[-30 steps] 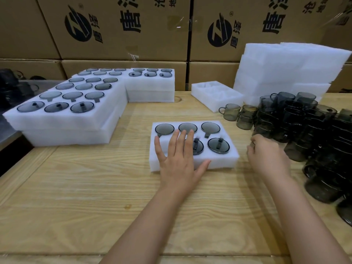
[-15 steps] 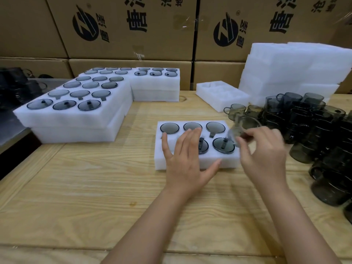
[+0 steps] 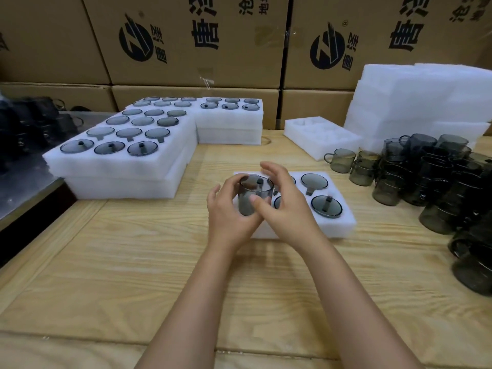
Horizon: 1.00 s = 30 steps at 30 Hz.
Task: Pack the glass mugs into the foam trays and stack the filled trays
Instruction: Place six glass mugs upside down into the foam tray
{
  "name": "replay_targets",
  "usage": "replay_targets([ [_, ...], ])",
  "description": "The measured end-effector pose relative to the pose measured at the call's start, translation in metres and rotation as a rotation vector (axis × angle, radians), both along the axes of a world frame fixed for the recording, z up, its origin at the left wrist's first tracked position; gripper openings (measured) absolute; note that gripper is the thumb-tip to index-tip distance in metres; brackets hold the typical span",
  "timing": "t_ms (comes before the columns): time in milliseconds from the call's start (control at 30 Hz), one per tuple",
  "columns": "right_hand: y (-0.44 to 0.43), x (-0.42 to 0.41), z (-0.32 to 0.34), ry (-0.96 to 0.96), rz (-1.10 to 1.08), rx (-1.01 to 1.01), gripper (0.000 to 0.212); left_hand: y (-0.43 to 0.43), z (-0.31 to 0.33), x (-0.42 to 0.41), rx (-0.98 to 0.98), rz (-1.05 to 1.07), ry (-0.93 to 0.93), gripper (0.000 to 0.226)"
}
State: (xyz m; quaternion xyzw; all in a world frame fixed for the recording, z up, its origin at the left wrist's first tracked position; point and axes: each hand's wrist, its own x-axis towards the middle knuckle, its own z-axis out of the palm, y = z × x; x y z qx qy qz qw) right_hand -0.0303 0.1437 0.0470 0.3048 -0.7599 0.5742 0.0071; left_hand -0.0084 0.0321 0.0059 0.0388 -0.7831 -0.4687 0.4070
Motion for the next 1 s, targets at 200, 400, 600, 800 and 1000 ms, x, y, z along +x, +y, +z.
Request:
replay_targets([
  [200, -0.011, -0.001, -0.009, 0.081, -0.120, 0.065, 0.043, -0.008, -0.009, -0.006, 0.107, -0.119, -0.144, 0.048],
  [400, -0.021, -0.005, -0.009, 0.114, -0.200, 0.016, 0.028, -0.008, -0.013, -0.007, 0.096, -0.114, -0.162, 0.058],
  [600, -0.020, -0.012, -0.007, 0.095, -0.090, 0.082, 0.031, -0.008, -0.013, -0.005, 0.123, -0.091, -0.081, 0.057],
  [800, -0.012, -0.022, 0.000, 0.149, -0.044, 0.390, 0.049, -0.010, -0.014, -0.003, 0.118, -0.084, -0.145, 0.059],
  [1000, -0.008, -0.036, 0.014, 0.092, -0.020, 0.540, 0.061, -0.010, -0.018, -0.006, 0.100, -0.067, -0.157, 0.058],
])
